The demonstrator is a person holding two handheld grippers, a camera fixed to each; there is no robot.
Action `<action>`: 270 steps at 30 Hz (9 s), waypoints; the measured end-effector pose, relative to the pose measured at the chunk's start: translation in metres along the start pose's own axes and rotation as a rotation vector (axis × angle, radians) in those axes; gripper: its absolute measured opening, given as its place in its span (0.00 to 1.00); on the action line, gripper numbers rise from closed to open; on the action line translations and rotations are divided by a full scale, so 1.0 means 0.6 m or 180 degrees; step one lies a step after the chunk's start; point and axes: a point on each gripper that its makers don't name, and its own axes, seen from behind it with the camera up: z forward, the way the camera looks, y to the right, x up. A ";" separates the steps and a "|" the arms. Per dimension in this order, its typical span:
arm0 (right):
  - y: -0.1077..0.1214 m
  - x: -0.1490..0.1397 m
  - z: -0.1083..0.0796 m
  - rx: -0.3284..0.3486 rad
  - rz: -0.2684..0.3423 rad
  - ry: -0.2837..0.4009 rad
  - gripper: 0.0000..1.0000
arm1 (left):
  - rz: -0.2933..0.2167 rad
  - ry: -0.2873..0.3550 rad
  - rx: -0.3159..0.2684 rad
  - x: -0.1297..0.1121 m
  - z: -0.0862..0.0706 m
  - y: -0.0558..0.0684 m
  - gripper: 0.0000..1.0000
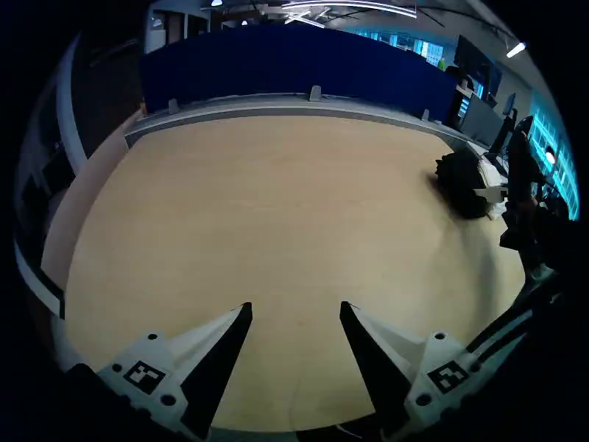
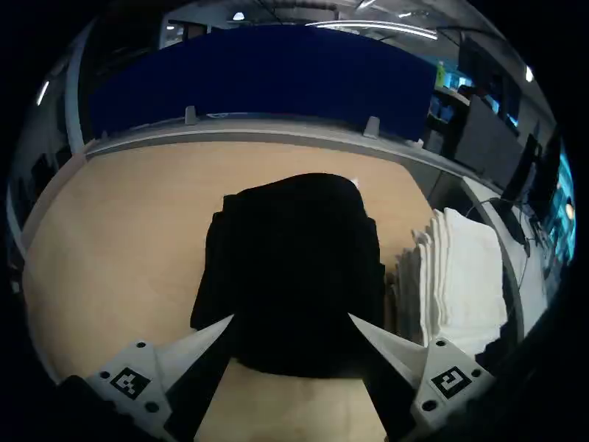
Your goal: Fold towel
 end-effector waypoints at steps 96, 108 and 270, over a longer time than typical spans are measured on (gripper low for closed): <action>-0.292 0.187 -0.314 -0.0128 0.0251 0.2008 1.00 | -0.0270 0.1751 0.0189 0.218 0.001 -0.145 0.88; -0.339 0.187 -0.280 -0.0203 0.0046 0.2270 1.00 | -0.0165 0.2357 0.0355 0.230 0.041 -0.185 0.88; -0.280 0.071 -0.086 -0.0239 0.0331 0.2512 1.00 | 0.0027 0.2766 0.0465 0.209 0.151 -0.236 0.88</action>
